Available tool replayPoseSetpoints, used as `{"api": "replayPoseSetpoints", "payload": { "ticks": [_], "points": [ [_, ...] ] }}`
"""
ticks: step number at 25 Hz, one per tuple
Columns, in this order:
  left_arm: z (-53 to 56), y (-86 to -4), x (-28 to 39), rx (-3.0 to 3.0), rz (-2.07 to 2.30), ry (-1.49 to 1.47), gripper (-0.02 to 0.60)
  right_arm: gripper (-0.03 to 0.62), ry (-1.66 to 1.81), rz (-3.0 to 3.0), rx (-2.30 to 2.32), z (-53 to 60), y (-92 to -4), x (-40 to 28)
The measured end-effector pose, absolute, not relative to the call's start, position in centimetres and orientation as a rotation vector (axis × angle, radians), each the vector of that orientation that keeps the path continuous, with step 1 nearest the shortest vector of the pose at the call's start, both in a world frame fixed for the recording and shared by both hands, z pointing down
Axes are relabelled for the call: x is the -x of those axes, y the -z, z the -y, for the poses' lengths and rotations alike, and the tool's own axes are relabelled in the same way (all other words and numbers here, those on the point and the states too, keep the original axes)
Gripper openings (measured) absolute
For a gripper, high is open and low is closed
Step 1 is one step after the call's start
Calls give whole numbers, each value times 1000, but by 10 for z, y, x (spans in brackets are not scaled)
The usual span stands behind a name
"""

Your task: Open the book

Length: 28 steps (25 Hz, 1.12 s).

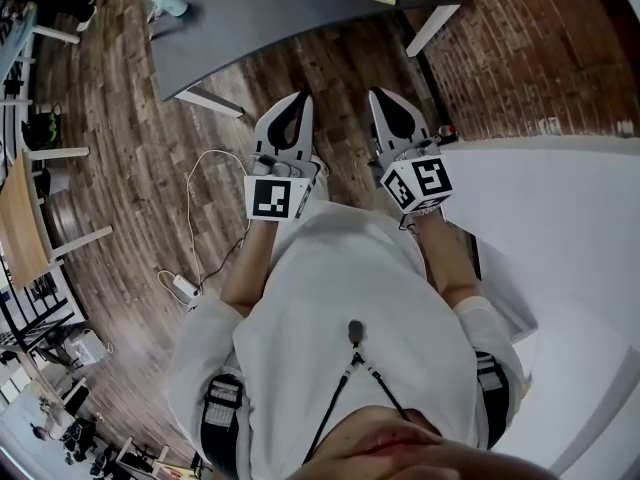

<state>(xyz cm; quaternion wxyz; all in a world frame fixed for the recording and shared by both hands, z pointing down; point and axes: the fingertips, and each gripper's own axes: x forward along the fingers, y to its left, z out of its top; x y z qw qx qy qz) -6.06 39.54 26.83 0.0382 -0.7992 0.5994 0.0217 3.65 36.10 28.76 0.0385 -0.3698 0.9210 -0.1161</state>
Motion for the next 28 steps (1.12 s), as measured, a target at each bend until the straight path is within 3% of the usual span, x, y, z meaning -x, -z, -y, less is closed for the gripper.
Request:
{"api": "replayPoseSetpoints", "payload": {
  "ticks": [28],
  "points": [
    [-178, -246, 195, 2518, -1772, -220, 21, 35, 324, -2795, 1238, -152, -272, 102]
  ]
}}
